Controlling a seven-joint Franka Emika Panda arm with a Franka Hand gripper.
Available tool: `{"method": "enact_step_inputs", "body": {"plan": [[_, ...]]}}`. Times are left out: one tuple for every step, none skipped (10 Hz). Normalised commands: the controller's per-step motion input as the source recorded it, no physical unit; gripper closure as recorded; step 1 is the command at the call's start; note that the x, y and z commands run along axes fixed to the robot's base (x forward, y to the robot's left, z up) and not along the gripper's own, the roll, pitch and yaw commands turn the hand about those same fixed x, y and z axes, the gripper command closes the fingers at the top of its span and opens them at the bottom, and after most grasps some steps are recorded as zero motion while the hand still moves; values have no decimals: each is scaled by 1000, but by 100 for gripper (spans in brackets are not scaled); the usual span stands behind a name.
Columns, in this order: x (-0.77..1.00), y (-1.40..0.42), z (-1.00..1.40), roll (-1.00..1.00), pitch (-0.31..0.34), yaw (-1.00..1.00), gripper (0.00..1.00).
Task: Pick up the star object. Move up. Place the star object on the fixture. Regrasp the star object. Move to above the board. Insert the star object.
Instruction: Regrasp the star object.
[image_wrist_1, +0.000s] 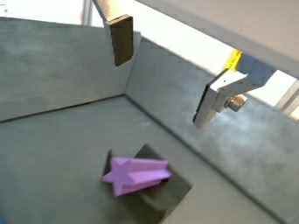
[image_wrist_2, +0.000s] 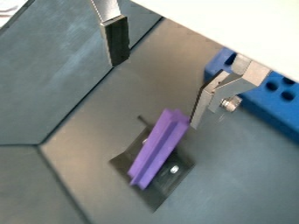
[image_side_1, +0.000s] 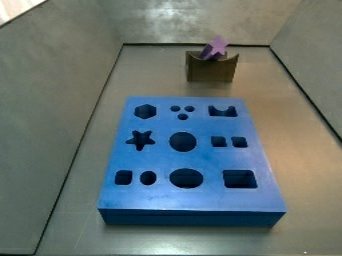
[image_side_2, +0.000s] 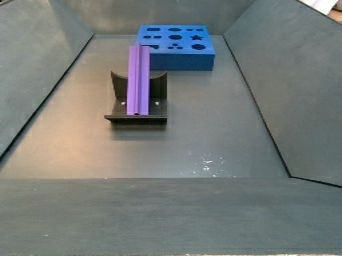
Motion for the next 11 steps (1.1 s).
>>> {"method": "enact_step_inputs", "body": {"plan": [[103, -45, -8, 1000, 129, 59, 0], [116, -46, -13, 1000, 160, 79, 0], [118, -50, -14, 1000, 176, 91, 0], [121, -53, -11, 1000, 208, 129, 0], [123, -53, -18, 1000, 233, 170, 0], [127, -57, -14, 951, 247, 216, 0], [137, -60, -14, 717, 213, 248, 0], [153, -64, -16, 487, 166, 269, 0], [162, -62, -18, 375, 141, 273, 0], [165, -50, -5, 237, 90, 270, 0], [151, -53, -7, 193, 54, 259, 0]]}}
